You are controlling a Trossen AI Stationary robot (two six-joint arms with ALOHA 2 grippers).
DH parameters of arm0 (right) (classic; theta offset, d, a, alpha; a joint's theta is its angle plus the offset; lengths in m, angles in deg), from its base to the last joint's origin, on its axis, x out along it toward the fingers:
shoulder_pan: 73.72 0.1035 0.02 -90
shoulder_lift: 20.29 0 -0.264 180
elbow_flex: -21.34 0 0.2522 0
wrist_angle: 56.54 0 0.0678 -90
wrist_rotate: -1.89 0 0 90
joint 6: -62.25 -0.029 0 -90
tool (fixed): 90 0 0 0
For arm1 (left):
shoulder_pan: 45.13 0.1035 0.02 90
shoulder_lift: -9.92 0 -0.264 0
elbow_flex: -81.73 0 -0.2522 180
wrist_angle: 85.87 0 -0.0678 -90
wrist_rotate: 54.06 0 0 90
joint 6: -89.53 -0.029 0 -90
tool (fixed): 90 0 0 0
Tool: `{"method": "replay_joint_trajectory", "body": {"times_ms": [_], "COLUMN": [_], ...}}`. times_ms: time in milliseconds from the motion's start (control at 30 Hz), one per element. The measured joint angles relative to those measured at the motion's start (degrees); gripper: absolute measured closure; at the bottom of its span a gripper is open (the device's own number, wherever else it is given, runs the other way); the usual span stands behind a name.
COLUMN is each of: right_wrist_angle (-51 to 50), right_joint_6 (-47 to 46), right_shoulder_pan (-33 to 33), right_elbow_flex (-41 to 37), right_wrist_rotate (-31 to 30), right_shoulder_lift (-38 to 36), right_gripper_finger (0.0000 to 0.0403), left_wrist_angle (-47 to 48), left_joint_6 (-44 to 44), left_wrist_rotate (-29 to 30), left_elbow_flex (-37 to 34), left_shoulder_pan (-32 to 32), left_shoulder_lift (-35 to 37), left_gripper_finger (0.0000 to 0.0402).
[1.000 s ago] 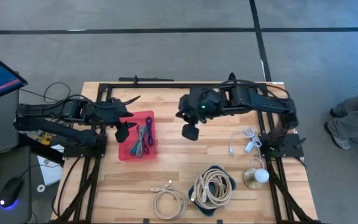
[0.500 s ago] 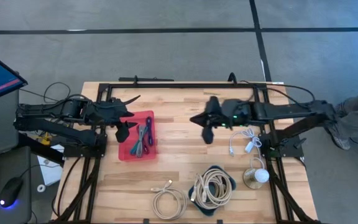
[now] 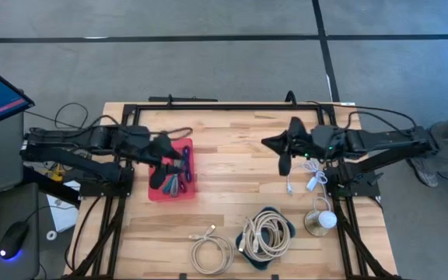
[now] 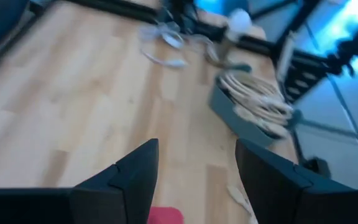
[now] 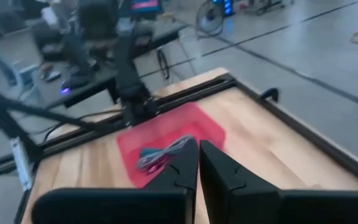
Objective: Pick & Place USB Port
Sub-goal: Put the white HDMI cable into the blue bin
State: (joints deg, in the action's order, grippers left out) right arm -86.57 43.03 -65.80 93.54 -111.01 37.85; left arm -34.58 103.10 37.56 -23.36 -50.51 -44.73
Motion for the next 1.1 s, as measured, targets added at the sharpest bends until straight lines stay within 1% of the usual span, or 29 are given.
{"method": "replay_joint_trajectory", "body": {"times_ms": [133,200,300,367,467,567,667,767,833,967,1100], "right_wrist_angle": [-0.5,-1.9,-4.0,-5.2,-7.1,-8.4,-8.9,-9.3,-9.9,-11.6,-13.9], "right_joint_6": [-0.2,-1.8,-4.4,-4.7,-4.7,-3.2,-2.9,-2.9,-1.9,-0.3,-0.1], "right_shoulder_pan": [-0.1,-0.1,-0.1,0.0,-0.1,-0.1,-0.1,-0.1,-0.1,0.0,-0.3], "right_elbow_flex": [-1.2,-1.4,-1.4,-1.4,-1.4,-1.4,-1.4,-1.4,-1.4,-1.4,-1.4], "right_wrist_rotate": [-0.8,-0.8,0.7,2.1,3.7,3.9,4.1,8.1,10.8,11.3,11.1], "right_shoulder_lift": [-2.7,-3.7,-4.7,-5.4,-6.9,-8.4,-9.7,-10.7,-11.1,-11.1,-11.0], "right_gripper_finger": [0.0395,0.0395,0.0395,0.0395,0.0395,0.0395,0.0395,0.0395,0.0395,0.0395,0.0395], "left_wrist_angle": [-1.7,-3.4,-7.9,-11.2,-17.3,-24.5,-28.8,-29.9,-32.0,-37.8,-38.5], "left_joint_6": [0.3,0.4,1.6,2.2,3.8,10.5,16.7,18.7,18.7,18.4,18.3], "left_wrist_rotate": [-3.9,-6.3,-12.6,-15.5,-15.8,-15.8,-15.8,-15.0,-12.5,-5.5,0.2], "left_elbow_flex": [0.0,0.0,0.0,0.0,0.0,0.0,0.0,0.0,0.0,0.0,0.0], "left_shoulder_pan": [-1.0,-1.6,-2.5,-2.9,-3.2,-3.3,-3.3,-4.7,-6.8,-10.9,-14.8], "left_shoulder_lift": [-4.9,-7.5,-11.0,-12.9,-15.1,-16.7,-17.6,-17.6,-17.6,-17.3,-17.3], "left_gripper_finger": [0.0187,0.0187,0.0187,0.0187,0.0187,0.0187,0.0187,0.0187,0.0191,0.0207,0.0232]}}
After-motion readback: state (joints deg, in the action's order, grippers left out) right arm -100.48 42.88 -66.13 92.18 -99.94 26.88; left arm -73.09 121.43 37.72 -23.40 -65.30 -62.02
